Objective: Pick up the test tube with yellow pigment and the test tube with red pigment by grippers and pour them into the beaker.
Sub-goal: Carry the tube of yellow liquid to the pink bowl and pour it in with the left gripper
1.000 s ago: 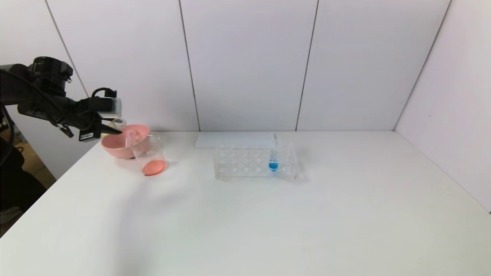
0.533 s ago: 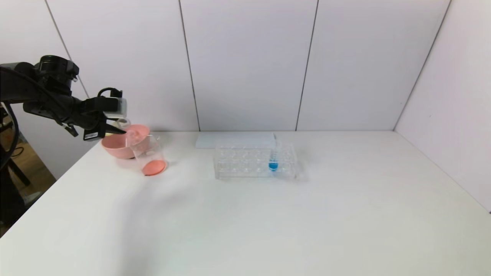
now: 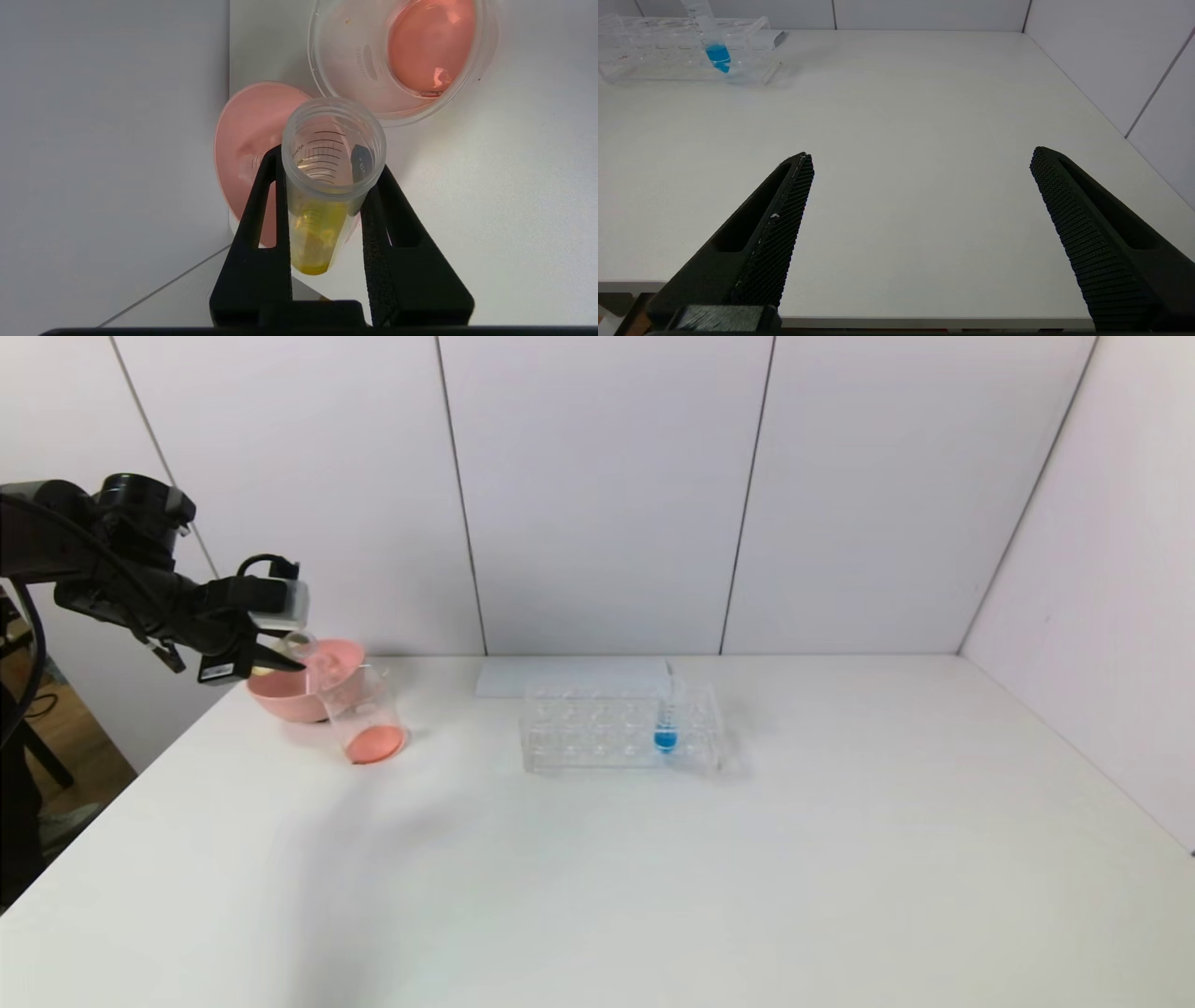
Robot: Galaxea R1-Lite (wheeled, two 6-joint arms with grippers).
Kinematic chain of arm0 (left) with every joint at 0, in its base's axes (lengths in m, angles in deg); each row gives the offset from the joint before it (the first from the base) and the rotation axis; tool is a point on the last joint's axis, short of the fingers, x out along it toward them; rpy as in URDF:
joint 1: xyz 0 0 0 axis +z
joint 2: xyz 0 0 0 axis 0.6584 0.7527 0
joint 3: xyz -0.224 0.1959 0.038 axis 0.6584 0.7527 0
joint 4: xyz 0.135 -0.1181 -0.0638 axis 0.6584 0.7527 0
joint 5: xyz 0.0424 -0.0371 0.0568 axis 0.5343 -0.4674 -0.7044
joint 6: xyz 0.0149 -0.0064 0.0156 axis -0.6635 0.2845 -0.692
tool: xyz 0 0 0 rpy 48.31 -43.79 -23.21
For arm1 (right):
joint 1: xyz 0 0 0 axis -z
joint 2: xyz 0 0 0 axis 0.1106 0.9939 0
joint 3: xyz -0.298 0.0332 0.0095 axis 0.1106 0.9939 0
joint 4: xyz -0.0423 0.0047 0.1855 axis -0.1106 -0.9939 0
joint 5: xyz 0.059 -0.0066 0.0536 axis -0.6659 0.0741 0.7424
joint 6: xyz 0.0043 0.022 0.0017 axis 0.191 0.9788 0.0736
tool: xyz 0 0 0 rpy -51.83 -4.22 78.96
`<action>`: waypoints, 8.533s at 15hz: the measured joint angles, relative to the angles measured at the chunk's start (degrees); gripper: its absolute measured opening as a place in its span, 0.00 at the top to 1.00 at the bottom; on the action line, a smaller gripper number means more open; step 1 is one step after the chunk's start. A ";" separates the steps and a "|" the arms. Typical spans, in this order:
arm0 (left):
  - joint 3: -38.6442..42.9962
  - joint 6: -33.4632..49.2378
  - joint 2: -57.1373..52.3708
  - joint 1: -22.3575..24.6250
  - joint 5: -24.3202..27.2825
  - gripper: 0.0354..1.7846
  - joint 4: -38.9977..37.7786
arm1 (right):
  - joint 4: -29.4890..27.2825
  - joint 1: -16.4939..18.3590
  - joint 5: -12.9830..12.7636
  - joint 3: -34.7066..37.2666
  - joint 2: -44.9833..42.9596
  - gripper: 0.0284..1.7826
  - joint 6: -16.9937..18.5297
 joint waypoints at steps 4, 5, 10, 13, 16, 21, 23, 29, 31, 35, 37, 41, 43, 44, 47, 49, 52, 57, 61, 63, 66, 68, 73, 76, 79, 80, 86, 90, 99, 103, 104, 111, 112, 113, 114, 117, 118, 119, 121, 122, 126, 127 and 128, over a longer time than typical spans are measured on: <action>-0.33 0.16 0.26 -0.11 -0.09 0.77 0.99 | 0.00 0.00 0.00 0.00 0.00 0.05 0.00; -0.33 0.16 0.26 -0.11 -0.12 0.77 1.01 | 0.00 0.00 0.00 0.00 0.00 0.05 0.00; -0.35 -0.06 0.23 -0.48 -1.52 0.77 1.04 | 0.00 -0.02 0.00 0.00 0.00 0.05 0.00; -0.11 -0.83 0.15 -0.59 -2.79 0.77 1.15 | 0.00 -0.02 0.00 0.00 0.00 0.05 0.00; -0.09 -0.94 0.11 -1.24 -5.38 0.77 1.34 | 0.00 0.00 0.02 0.00 0.00 0.05 -0.02; -0.09 -0.87 0.20 -2.56 -9.84 0.77 1.18 | 0.00 -0.02 0.00 0.00 0.00 0.05 0.02; -0.09 -0.94 0.23 -2.80 -10.45 0.77 1.07 | 0.00 -0.02 0.00 0.00 0.00 0.05 -0.02; -0.05 -0.96 0.44 -4.11 -13.42 0.77 0.46 | 0.00 -0.02 0.00 -0.02 0.00 0.05 0.00; -0.09 -0.94 0.56 -4.50 -13.74 0.77 0.41 | 0.00 -0.02 0.00 -0.02 0.00 0.05 0.00; -0.09 -0.91 0.69 -4.66 -13.87 0.77 0.40 | 0.00 -0.02 0.00 -0.02 0.00 0.05 0.02; -0.11 -0.65 0.76 -4.83 -13.79 0.77 0.71 | 0.00 -0.05 0.02 0.00 0.00 0.05 0.00; -0.33 0.60 0.80 -5.02 -13.68 0.77 2.06 | 0.00 -0.02 0.02 -0.02 0.00 0.05 0.00; -0.33 1.65 0.80 -5.05 -13.68 0.77 2.94 | 0.00 0.00 0.00 -0.02 0.00 0.05 0.00; -0.33 1.73 0.80 -5.10 -13.68 0.77 3.08 | 0.00 -0.02 0.02 -0.02 0.00 0.05 -0.02; -0.27 1.90 0.63 -5.51 -13.74 0.77 4.55 | 0.00 -0.02 0.00 0.00 0.00 0.05 0.00; -0.20 1.95 0.48 -5.73 -13.85 0.77 5.49 | 0.00 -0.02 0.02 0.00 0.00 0.05 0.00; 0.04 1.87 0.33 -5.92 -13.85 0.77 5.84 | 0.00 -0.05 0.00 0.00 0.00 0.05 0.00; 0.09 1.76 -0.11 -5.92 -13.79 0.77 6.30 | 0.00 -0.02 0.02 0.00 0.00 0.05 0.00; 0.09 1.68 -0.18 -6.80 -13.79 0.77 7.69 | 0.00 0.00 0.02 0.00 0.00 0.05 0.00; 0.09 1.62 -0.22 -6.91 -13.84 0.77 8.16 | 0.00 0.00 0.00 0.00 0.00 0.05 0.02; 0.09 1.60 -0.22 -7.03 -13.87 0.77 8.33 | 0.00 -0.02 0.00 0.00 0.00 0.05 0.02; 0.09 1.67 -0.27 -7.14 -14.64 0.77 8.57 | 0.00 -0.02 0.02 -0.02 0.00 0.05 0.02; -0.18 1.84 -0.44 -7.50 -16.91 0.77 9.31 | 0.00 -0.02 0.00 -0.02 0.00 0.05 0.00; -0.24 2.63 -0.51 -8.24 -18.80 0.77 9.40 | 0.00 0.00 0.00 -0.02 0.00 0.05 0.00; -0.30 4.11 -0.52 -8.59 -20.18 0.77 9.34 | 0.00 -0.05 0.02 -0.02 0.00 0.05 0.00; -0.33 4.33 -0.52 -8.63 -20.70 0.77 9.34 | 0.00 -0.05 0.00 -0.02 0.00 0.05 0.02; -0.33 6.53 -0.51 -8.66 -23.45 0.77 9.40 | 0.00 0.00 0.00 -0.02 0.00 0.05 -0.02; -0.35 6.85 -0.41 -8.72 -26.01 0.77 9.53 | 0.00 0.00 0.00 -0.02 0.00 0.05 0.00; -0.50 10.44 0.28 -10.23 -28.83 0.77 9.56 | 0.00 0.00 0.00 -0.02 0.00 0.05 0.02; -0.55 11.59 0.48 -11.06 -29.49 0.77 9.51 | 0.00 0.00 0.00 0.00 0.00 0.05 0.00; -0.55 11.65 0.50 -11.06 -29.49 0.77 9.48 | 0.00 0.00 0.00 0.00 0.00 0.05 0.02; -0.52 11.65 0.61 -11.06 -29.51 0.77 9.48 | 0.00 -0.02 0.02 0.00 0.00 0.05 0.00; -0.52 11.65 0.61 -11.03 -29.51 0.77 9.48 | 0.00 -0.02 0.02 0.00 0.00 0.05 0.00; -0.52 11.65 0.61 -11.03 -29.51 0.77 9.48 | 0.00 -0.02 0.00 0.00 0.00 0.05 0.02; -0.52 11.70 0.61 -11.02 -29.49 0.77 9.48 | 0.00 0.00 0.00 0.00 0.00 0.05 0.00; -0.52 11.74 0.55 -11.06 -29.49 0.77 9.42 | 0.00 0.00 0.00 0.00 0.00 0.05 0.00; -0.52 11.74 0.48 -11.08 -29.49 0.77 9.42 | 0.00 -0.02 0.00 0.00 0.00 0.05 -0.02; -0.52 11.74 0.48 -11.08 -29.49 0.77 9.34 | 0.00 -0.02 0.00 0.00 0.00 0.05 0.00; -0.52 11.81 0.48 -11.35 -29.54 0.77 9.17 | 0.00 0.00 0.00 -0.02 0.00 0.05 0.02; -0.52 11.96 0.48 -11.46 -29.67 0.77 9.12 | 0.00 -0.02 0.02 -0.02 0.00 0.05 0.00; -0.52 12.53 0.74 -12.06 -32.00 0.77 8.96 | 0.00 0.00 0.02 -0.02 0.00 0.05 -0.02; -0.57 12.86 0.83 -12.23 -32.11 0.77 8.90 | 0.00 0.00 0.02 -0.02 0.00 0.05 0.00; -0.63 13.14 0.91 -12.39 -32.27 0.77 8.90 | 0.00 0.00 0.00 -0.02 0.00 0.05 -0.02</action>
